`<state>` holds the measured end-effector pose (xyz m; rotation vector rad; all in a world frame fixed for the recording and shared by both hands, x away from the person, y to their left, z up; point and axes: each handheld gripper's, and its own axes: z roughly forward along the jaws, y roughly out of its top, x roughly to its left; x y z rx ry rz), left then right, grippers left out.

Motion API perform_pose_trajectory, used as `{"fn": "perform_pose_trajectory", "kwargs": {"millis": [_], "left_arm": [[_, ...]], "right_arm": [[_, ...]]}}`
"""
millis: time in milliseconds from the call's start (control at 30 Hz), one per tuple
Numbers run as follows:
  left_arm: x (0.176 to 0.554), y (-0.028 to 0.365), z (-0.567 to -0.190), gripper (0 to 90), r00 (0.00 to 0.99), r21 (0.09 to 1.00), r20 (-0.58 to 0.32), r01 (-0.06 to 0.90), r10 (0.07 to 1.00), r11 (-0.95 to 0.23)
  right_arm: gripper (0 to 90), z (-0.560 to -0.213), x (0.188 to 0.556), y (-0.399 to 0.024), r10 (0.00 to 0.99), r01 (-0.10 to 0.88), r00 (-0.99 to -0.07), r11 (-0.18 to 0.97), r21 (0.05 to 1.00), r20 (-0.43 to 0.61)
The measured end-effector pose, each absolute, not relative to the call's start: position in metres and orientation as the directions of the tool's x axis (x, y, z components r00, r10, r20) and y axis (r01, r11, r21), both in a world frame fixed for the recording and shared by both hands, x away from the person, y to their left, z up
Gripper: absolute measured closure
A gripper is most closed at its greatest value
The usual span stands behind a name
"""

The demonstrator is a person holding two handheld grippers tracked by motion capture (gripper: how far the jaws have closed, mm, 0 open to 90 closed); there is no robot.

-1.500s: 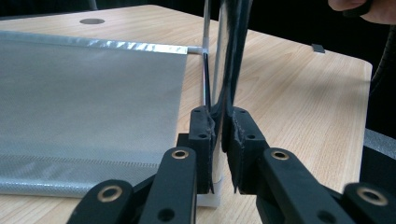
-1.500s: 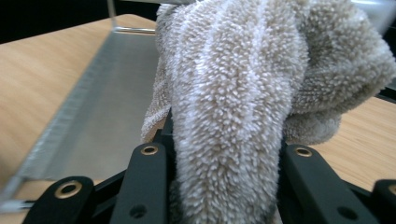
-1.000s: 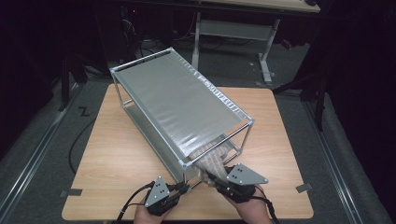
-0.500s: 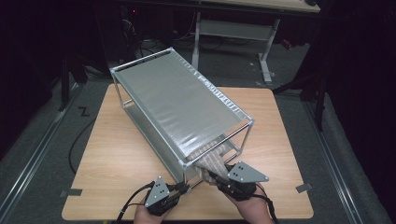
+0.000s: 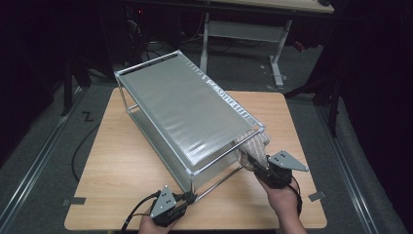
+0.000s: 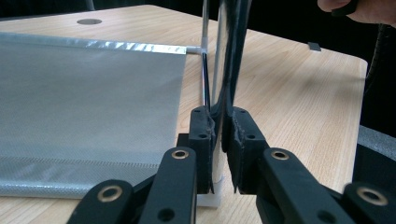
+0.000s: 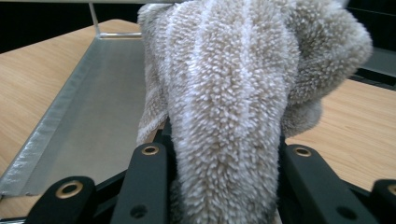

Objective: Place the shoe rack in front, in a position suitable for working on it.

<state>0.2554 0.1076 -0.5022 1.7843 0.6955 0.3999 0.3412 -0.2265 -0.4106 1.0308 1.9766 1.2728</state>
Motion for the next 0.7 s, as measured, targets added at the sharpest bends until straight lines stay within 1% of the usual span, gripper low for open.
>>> {"fn": "perform_pose_trajectory", "kwargs": {"millis": [100, 233, 433, 700], "left_arm": [[0.256, 0.107, -0.502, 80.3, 0.771, 0.945, -0.076, 0.257, 0.632, -0.200], [0.257, 0.106, -0.502, 80.3, 0.775, 0.945, -0.077, 0.257, 0.627, -0.201], [0.258, 0.106, -0.502, 80.2, 0.778, 0.945, -0.077, 0.257, 0.624, -0.203], [0.258, 0.106, -0.502, 80.2, 0.778, 0.944, -0.076, 0.257, 0.623, -0.206]], "right_arm": [[65.7, -0.409, 0.336, -0.224, 0.829, 0.288, -0.556, 0.259, 0.922, -0.059], [65.7, -0.409, 0.326, -0.215, 0.799, 0.268, -0.597, 0.280, 0.922, -0.069], [65.6, -0.408, 0.302, -0.181, 0.708, 0.222, -0.701, 0.337, 0.915, -0.091], [65.6, -0.407, 0.276, -0.146, 0.592, 0.167, -0.799, 0.386, 0.907, -0.105]]}}
